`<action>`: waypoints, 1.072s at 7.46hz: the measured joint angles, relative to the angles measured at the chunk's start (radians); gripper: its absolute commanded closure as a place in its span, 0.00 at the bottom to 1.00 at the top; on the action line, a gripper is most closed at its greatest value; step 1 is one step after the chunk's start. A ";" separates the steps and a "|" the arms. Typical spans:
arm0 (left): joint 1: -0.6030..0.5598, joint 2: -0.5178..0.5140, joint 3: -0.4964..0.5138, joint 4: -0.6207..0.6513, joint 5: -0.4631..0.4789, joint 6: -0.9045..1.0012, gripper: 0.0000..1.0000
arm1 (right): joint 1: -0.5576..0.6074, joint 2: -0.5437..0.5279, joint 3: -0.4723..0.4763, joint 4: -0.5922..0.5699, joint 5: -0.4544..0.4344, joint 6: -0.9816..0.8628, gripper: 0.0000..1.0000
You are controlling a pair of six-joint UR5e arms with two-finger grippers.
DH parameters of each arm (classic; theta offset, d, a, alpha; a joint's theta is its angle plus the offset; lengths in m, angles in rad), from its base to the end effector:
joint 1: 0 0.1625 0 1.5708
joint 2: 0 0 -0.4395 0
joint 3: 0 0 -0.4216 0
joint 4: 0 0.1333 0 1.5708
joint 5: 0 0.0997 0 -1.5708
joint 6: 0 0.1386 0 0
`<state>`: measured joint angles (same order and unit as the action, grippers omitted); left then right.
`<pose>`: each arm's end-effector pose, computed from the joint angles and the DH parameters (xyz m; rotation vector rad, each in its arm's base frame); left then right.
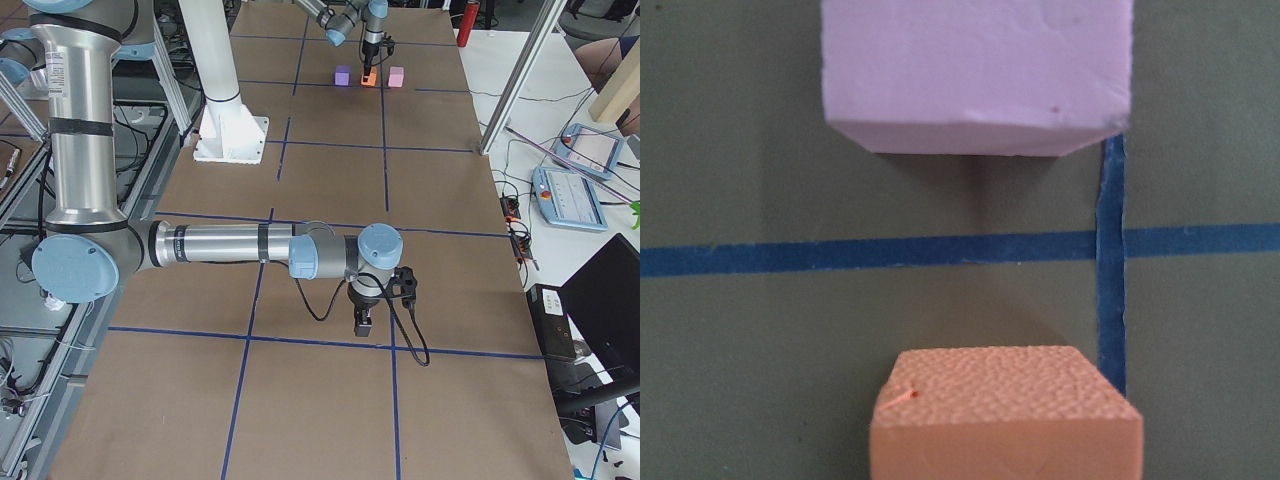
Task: Arrange blocks in a line
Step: 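Lower the orange cube between the pink and purple cubes, then open the left gripper to release the orange cube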
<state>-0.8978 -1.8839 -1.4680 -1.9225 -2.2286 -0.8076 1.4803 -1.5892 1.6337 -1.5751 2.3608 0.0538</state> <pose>0.3924 -0.5702 0.5323 -0.0321 0.8366 0.0581 -0.0120 -0.5177 0.6766 -0.0190 -0.7907 -0.0506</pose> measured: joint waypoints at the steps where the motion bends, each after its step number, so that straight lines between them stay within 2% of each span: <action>1: 0.000 0.000 0.001 -0.001 0.000 -0.001 0.21 | 0.000 0.000 0.000 0.001 0.000 0.000 0.00; 2: 0.000 0.001 0.004 -0.003 0.000 -0.001 0.06 | 0.000 0.000 0.000 0.001 0.000 0.000 0.00; 3: 0.001 0.002 0.008 -0.008 0.000 -0.001 0.01 | 0.000 0.000 0.000 0.001 0.000 0.000 0.00; 8: -0.009 0.003 -0.012 -0.011 0.004 0.005 0.00 | 0.000 0.000 0.000 0.000 0.000 0.000 0.00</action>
<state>-0.9067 -1.8806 -1.4798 -1.9332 -2.2248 -0.8030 1.4803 -1.5892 1.6337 -1.5750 2.3608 0.0537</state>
